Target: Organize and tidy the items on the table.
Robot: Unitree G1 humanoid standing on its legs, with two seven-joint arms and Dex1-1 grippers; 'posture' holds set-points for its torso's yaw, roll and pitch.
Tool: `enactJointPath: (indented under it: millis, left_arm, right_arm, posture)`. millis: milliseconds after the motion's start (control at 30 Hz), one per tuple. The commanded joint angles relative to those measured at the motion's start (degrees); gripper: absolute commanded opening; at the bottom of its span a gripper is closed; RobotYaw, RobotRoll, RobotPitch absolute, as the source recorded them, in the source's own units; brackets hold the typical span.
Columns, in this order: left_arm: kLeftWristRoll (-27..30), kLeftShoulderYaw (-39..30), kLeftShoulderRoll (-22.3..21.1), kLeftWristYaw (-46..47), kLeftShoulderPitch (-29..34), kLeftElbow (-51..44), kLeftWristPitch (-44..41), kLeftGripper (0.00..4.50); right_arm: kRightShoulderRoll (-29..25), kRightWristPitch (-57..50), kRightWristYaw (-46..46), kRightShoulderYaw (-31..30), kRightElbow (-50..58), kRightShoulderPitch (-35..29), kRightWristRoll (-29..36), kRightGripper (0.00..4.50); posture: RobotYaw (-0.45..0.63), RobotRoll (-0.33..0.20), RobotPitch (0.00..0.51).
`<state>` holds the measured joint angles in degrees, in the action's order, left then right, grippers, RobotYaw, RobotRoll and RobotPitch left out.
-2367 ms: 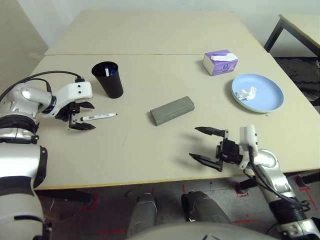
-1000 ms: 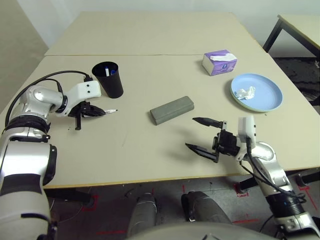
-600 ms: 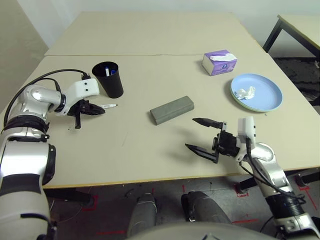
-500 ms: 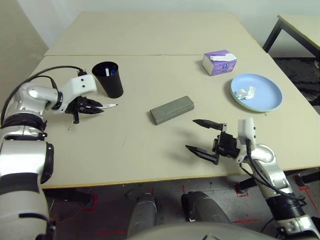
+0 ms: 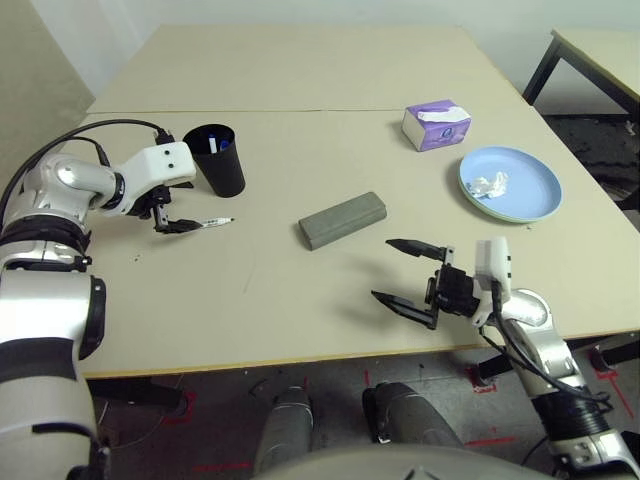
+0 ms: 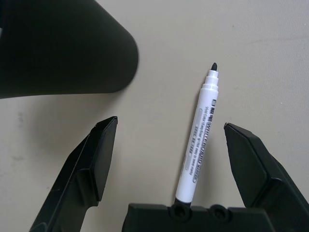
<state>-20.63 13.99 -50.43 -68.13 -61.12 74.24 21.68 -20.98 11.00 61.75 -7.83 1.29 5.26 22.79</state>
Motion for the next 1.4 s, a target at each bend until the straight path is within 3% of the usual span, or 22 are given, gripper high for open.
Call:
enactJointPath:
  millis: [33, 500, 1400]
  left_arm:
    - [-1.53, 1.27, 1.37, -0.04, -0.85, 1.07, -1.59, 4.47]
    - [-2.30, 1.55, 2.51, -2.77, 0.20, 1.43, -3.43, 4.47]
    - [-3.39, 2.00, 1.39, 0.58, 0.97, 1.54, -3.05, 4.47]
  right_arm:
    - [-0.35, 0.26, -0.08, -0.32, 0.63, -0.80, -0.43, 4.50]
    - [-0.33, -0.28, -1.87, -0.07, 2.39, -1.19, -0.41, 4.50]
    - [-0.54, -0.75, -2.08, -0.94, 3.11, -1.94, -0.39, 4.50]
  posture:
    - [-0.17, 0.000, 0.088]
    - [-0.19, 0.000, 0.082]
    - [-0.18, 0.000, 0.104]
